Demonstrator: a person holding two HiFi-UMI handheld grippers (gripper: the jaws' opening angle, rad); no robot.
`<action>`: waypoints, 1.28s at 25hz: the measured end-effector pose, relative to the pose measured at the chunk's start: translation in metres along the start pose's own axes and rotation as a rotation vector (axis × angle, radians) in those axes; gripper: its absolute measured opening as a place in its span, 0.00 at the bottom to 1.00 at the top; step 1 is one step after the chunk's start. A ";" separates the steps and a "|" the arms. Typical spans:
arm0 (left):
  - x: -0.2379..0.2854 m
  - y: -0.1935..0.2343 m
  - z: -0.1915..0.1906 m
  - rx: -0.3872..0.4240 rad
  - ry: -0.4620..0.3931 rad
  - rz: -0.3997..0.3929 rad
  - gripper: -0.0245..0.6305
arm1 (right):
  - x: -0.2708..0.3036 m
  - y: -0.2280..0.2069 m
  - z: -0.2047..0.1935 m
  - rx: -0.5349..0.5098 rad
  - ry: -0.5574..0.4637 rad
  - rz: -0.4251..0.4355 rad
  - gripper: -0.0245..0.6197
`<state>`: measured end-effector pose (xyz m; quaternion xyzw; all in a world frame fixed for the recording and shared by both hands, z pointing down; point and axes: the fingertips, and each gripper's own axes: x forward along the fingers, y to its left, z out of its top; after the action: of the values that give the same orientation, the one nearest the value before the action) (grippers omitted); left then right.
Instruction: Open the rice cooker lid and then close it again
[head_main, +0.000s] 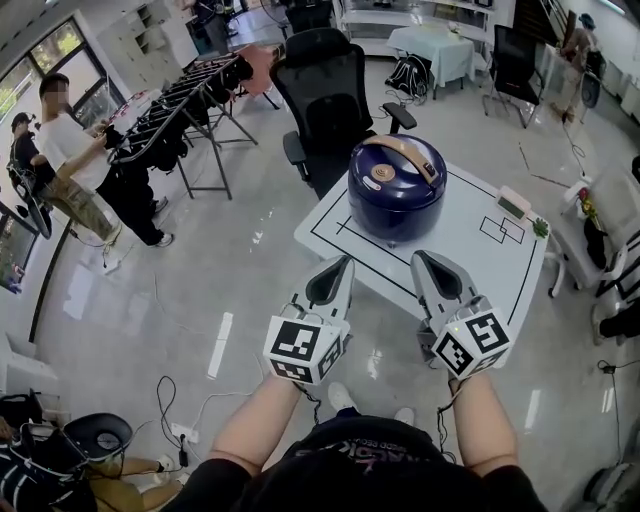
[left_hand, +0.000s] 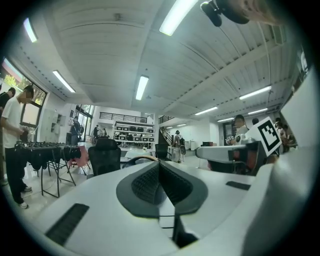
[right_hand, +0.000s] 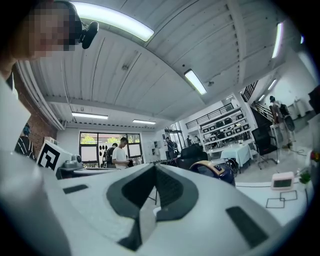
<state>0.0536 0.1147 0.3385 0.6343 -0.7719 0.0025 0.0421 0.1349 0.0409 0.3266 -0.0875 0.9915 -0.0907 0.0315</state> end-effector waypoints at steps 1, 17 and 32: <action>0.002 0.007 0.001 0.001 -0.001 -0.007 0.04 | 0.006 0.002 -0.001 0.002 -0.001 -0.005 0.04; 0.014 0.064 0.002 0.041 0.003 -0.120 0.28 | 0.064 0.018 -0.010 -0.004 -0.022 -0.070 0.17; 0.112 0.066 0.007 0.088 0.019 -0.176 0.52 | 0.090 -0.083 0.019 -0.025 -0.070 -0.185 0.29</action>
<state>-0.0326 0.0171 0.3425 0.7009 -0.7119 0.0386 0.0217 0.0616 -0.0592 0.3190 -0.1822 0.9786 -0.0779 0.0564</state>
